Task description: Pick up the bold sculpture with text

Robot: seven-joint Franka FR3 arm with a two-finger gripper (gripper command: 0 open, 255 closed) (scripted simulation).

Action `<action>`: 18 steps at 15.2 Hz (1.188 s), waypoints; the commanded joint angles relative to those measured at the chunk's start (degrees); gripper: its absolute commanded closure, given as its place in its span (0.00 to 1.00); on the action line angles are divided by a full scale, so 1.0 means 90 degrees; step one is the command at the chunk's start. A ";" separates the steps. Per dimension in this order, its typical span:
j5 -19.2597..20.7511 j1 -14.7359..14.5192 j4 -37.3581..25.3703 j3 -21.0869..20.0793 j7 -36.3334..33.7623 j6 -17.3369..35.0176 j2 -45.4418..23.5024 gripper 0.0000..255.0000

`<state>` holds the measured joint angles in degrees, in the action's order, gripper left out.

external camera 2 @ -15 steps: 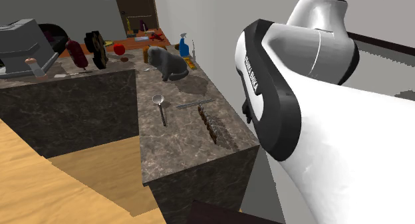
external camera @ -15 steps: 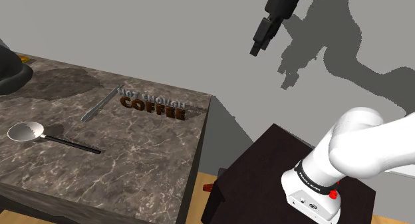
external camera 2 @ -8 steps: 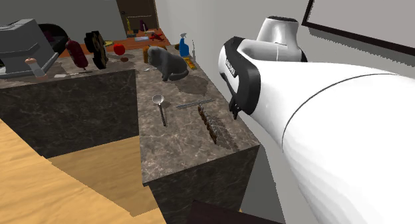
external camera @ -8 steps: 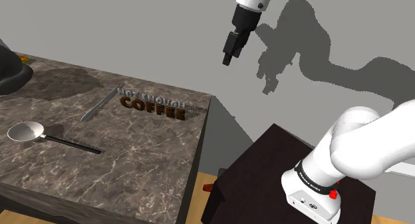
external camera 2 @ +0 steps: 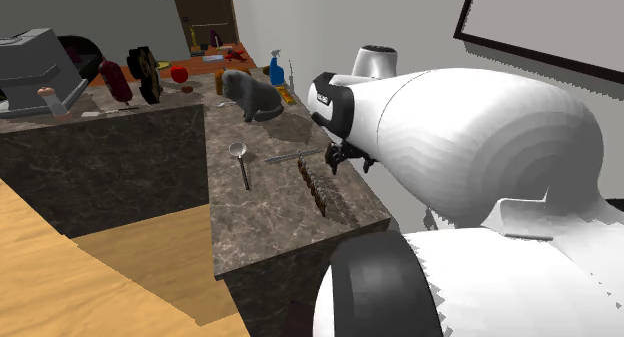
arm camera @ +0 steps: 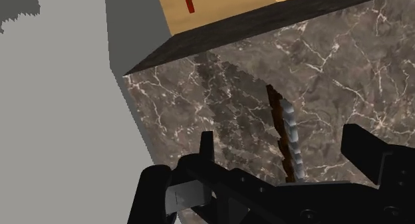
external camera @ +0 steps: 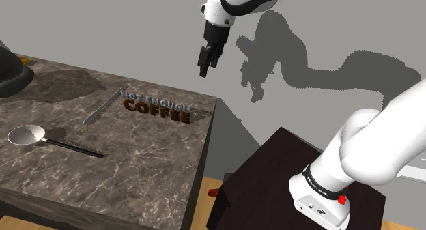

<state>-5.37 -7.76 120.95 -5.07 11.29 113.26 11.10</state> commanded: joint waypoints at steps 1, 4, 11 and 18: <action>0.0039 -0.0074 -0.0271 -0.0099 -0.0016 0.0125 -0.0435 0.00; 0.0137 -0.0181 -0.0726 -0.0229 -0.0037 0.0292 -0.1119 0.00; 0.0475 -0.0489 -0.2029 -0.0464 -0.0119 0.0460 -0.2754 0.00; 0.0794 -0.0825 -0.3315 -0.0560 -0.0162 0.0422 -0.4145 0.00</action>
<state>1.53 -14.89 91.91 -10.05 9.91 116.85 -25.16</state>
